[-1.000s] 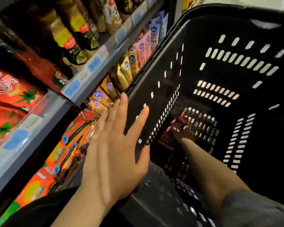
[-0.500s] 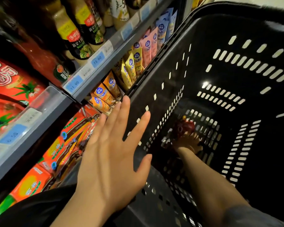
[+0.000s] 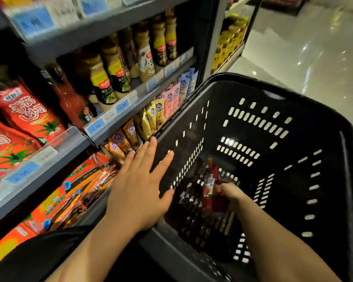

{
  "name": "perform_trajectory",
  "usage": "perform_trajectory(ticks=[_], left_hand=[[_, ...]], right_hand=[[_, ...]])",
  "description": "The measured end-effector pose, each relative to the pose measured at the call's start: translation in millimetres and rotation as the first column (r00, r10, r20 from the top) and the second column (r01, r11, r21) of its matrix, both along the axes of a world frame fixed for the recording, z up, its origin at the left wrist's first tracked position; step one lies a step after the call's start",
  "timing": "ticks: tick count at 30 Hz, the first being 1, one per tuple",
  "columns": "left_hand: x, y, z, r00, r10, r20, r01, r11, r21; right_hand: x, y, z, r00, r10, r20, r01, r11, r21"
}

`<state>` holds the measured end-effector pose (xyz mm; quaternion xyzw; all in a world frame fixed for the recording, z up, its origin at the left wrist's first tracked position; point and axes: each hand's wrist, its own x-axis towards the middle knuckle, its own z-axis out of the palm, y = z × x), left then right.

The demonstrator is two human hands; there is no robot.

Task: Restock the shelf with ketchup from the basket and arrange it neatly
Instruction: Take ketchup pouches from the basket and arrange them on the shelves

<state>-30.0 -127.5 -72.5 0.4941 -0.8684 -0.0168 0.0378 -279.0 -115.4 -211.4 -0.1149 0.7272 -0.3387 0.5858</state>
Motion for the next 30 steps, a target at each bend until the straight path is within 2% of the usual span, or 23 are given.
perform_trajectory(ticks=[3,6,10,12,14,17,19,20,23,26,28,30], left_hand=[[0.1,-0.3,-0.6,1.0,-0.001,-0.004,0.001,0.999,0.034],[0.5,0.5,2.2,0.998,0.017,-0.062,-0.015,0.999,0.029],[3.2,5.9,7.7,0.938,0.045,-0.343,-0.014,0.996,0.09],[5.1,11.3,13.2,0.848,0.027,-0.529,0.015,0.997,0.075],[8.8,21.2,16.9,0.703,0.001,-0.711,0.037,0.999,0.038],[15.5,39.1,25.9,0.483,0.07,-0.873,0.221,0.955,0.2],[19.5,45.1,29.8,0.373,0.221,-0.901,0.353,0.864,0.358],[22.3,46.1,31.1,0.317,0.271,-0.909,0.382,0.841,0.384],[30.2,45.8,33.9,0.217,0.322,-0.921,0.376,0.843,0.384],[36.9,41.4,29.6,0.125,0.34,-0.932,0.29,0.886,0.362],[43.5,36.9,27.7,0.105,0.319,-0.942,0.202,0.92,0.335],[54.2,36.7,29.4,0.091,0.313,-0.945,0.097,0.942,0.322]], right_hand=[[-4.8,-4.3,52.3,0.997,0.028,0.067,-0.014,0.98,-0.2],[4.8,2.0,110.0,0.976,0.145,0.165,-0.075,0.925,-0.373],[27.6,24.6,162.8,0.959,0.19,0.209,-0.037,0.817,-0.575],[39.9,35.6,179.5,0.942,0.23,0.244,-0.013,0.752,-0.659],[52.5,42.0,189.1,0.925,0.279,0.259,-0.005,0.689,-0.725],[71.4,45.6,198.6,0.919,0.302,0.255,0.009,0.629,-0.777],[82.2,44.9,201.4,0.914,0.316,0.254,0.009,0.611,-0.791],[87.6,45.2,204.0,0.911,0.331,0.247,-0.003,0.603,-0.798],[104.2,44.6,215.6,0.937,0.319,0.142,-0.089,0.611,-0.787],[121.1,40.3,228.4,0.95,0.299,-0.091,-0.257,0.584,-0.77],[133.3,33.8,233.4,0.931,0.299,-0.208,-0.345,0.539,-0.768],[149.9,24.6,235.2,0.915,0.307,-0.262,-0.389,0.497,-0.776]])
